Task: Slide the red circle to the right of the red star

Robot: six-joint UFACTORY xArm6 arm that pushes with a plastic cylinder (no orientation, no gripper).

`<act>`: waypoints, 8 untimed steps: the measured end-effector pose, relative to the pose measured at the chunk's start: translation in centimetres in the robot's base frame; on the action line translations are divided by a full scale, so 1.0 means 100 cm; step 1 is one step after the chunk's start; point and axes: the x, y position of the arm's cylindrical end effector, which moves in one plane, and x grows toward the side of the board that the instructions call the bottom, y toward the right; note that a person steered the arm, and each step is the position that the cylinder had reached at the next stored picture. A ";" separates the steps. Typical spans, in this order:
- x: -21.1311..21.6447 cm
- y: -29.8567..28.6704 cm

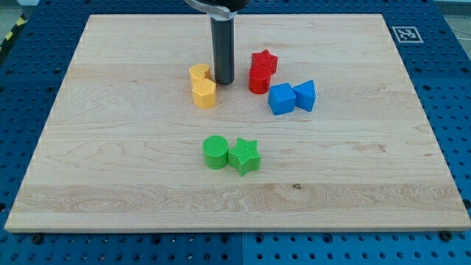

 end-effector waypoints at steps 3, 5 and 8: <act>0.026 0.062; 0.026 0.121; 0.023 0.160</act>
